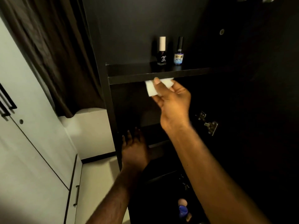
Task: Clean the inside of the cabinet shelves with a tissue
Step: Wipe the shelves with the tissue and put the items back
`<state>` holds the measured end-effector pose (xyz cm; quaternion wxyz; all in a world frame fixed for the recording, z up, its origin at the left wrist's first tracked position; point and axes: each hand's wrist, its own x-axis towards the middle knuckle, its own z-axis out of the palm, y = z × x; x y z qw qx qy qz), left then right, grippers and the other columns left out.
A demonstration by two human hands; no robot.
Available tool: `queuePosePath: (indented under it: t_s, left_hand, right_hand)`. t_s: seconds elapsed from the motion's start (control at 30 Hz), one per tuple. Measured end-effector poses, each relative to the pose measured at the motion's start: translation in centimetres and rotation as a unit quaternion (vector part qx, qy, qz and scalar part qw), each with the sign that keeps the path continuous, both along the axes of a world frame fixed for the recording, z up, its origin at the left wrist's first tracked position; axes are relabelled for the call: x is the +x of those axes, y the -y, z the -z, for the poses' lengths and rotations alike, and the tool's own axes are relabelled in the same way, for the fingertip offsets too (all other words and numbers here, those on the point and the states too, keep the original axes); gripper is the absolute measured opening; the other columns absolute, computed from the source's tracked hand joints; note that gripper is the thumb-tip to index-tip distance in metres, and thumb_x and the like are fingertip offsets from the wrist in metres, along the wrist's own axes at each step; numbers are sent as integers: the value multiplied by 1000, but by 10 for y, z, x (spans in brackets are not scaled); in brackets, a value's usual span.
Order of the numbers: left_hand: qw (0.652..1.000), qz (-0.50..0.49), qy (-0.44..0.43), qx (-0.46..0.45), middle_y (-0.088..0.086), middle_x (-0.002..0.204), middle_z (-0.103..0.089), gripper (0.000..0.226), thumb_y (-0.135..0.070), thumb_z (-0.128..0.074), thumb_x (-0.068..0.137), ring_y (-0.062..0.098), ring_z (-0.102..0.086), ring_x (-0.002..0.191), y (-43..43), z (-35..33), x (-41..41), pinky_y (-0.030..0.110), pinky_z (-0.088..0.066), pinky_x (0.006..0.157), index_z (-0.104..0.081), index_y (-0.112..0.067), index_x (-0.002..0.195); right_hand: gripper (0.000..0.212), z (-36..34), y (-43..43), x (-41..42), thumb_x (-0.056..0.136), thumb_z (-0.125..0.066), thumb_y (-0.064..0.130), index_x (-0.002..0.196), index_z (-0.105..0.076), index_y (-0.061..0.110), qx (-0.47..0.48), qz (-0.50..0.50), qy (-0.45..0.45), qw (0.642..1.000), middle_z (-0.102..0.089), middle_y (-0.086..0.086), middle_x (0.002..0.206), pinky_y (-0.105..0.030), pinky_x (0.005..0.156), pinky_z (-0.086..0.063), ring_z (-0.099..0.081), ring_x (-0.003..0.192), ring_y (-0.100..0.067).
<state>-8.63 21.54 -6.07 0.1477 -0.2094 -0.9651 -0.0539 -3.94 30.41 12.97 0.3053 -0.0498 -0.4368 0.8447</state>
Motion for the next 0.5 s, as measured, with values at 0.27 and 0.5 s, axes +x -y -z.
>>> queuePosePath:
  t_s: [0.27, 0.5]
  left_hand:
    - [999, 2, 29, -15, 16, 160, -28, 76, -41, -51, 89, 40, -26, 147, -1, -5, 3, 52, -17, 120, -30, -6, 153]
    - [1000, 5, 18, -5, 18, 157, -34, 76, -42, -56, 86, 41, -32, 144, -2, -1, 2, 54, -23, 118, -39, -4, 149]
  right_hand:
    - [20, 5, -69, 1, 86, -60, -11, 94, -68, 6, 32, 214, -23, 976, -71, -4, 85, -33, 82, -59, -70, 88, -20]
    - [42, 57, -148, 4, 91, -44, 9, 131, -58, 13, 690, 500, 165, 496, -66, -4, 127, -44, 120, -21, -58, 125, -20]
